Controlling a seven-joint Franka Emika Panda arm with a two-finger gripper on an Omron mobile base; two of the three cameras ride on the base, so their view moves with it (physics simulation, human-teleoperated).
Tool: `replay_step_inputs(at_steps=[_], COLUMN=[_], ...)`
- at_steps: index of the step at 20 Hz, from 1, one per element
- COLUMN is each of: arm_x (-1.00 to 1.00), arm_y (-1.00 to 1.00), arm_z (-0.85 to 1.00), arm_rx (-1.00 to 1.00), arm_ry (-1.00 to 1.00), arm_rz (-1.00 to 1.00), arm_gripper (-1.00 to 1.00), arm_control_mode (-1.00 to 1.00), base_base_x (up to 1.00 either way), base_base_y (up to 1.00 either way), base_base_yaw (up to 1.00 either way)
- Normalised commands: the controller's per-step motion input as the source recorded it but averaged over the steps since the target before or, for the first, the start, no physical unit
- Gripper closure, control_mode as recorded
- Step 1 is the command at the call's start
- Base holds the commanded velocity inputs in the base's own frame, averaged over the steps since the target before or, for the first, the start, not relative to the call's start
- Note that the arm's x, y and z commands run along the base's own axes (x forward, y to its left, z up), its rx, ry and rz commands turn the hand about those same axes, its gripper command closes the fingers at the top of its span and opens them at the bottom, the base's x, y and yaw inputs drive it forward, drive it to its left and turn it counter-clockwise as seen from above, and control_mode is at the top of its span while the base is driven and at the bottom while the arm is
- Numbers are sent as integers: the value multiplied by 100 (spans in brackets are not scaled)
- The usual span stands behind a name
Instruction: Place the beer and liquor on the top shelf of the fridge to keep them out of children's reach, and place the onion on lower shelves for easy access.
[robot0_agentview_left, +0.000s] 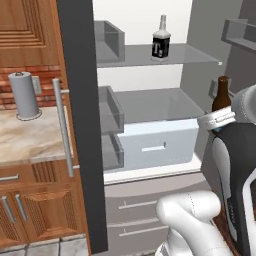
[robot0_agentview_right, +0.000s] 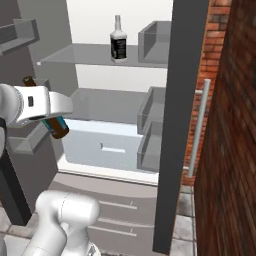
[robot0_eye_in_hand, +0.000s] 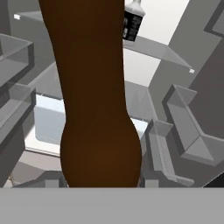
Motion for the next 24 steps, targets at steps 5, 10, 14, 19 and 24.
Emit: replay_step_inputs(at_steps=[5, 10, 14, 19, 24], arm_x=[0, 0, 0, 0, 1], arm_y=[0, 0, 0, 0, -1], arm_z=[0, 0, 0, 0, 0], arm_rx=[0, 0, 0, 0, 0], arm_ry=[0, 0, 0, 0, 0], arm_rz=[0, 0, 0, 0, 0], arm_gripper=[100, 100, 100, 100, 100], arm_control_mode=[100, 100, 100, 100, -100], base_base_x=[31, 38, 40, 32, 7], base_base_y=[-14, -7, -6, -6, -3], base_base_yaw=[0, 0, 0, 0, 0])
